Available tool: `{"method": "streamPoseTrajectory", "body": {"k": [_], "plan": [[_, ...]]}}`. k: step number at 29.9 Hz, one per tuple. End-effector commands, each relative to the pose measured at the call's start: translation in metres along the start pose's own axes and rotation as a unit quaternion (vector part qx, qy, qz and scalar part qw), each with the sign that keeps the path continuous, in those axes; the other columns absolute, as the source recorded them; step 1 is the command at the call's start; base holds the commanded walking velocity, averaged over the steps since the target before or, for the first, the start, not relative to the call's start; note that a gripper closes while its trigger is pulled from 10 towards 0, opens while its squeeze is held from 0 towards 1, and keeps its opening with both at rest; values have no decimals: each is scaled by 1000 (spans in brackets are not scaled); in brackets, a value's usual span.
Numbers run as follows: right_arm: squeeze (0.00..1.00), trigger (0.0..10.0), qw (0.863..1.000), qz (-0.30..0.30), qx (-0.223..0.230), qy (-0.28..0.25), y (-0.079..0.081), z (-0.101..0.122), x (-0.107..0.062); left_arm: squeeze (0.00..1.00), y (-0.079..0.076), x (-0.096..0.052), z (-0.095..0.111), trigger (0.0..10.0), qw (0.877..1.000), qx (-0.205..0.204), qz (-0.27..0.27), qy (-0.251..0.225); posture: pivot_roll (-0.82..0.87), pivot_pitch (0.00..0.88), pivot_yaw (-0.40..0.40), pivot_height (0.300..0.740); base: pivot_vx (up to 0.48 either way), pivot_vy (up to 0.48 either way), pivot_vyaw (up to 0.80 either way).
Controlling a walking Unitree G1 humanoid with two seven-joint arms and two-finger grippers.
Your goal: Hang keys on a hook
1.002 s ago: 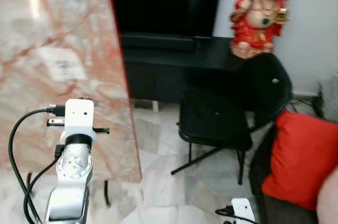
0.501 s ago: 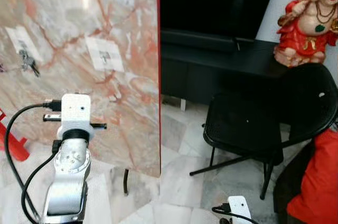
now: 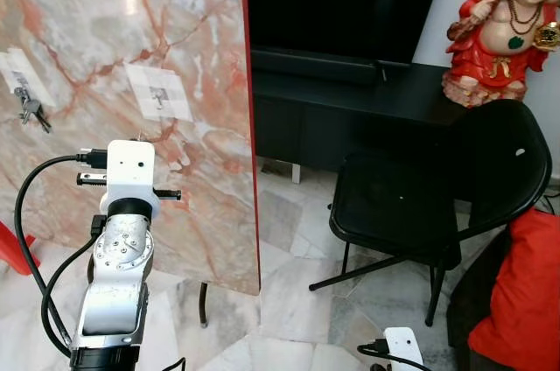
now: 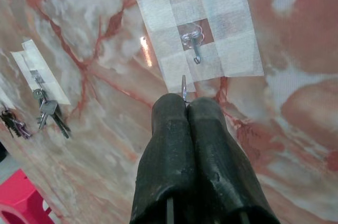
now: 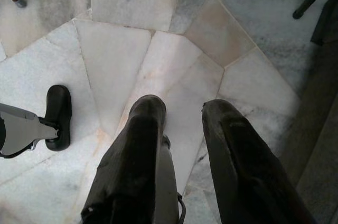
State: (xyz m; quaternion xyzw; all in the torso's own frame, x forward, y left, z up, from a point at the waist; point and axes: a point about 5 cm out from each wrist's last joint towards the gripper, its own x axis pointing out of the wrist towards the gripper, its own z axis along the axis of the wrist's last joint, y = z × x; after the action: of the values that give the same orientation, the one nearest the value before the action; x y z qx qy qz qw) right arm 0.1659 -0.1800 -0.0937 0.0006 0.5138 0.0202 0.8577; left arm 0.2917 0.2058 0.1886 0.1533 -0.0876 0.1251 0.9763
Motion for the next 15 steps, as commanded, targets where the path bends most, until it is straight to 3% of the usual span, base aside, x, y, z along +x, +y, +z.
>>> {"method": "streamPoseTrajectory", "body": {"k": [1,15], "plan": [[0,10000,1000,0,6,-6,1,1,0,0,2,4,3,10000,1000,-2,8,-8,69,0,-38,740,0,0,0],[0,10000,1000,19,-19,-7,24,-1,2,0,1,5,3,10000,1000,-5,7,-13,65,0,-33,740,0,0,41]]}}
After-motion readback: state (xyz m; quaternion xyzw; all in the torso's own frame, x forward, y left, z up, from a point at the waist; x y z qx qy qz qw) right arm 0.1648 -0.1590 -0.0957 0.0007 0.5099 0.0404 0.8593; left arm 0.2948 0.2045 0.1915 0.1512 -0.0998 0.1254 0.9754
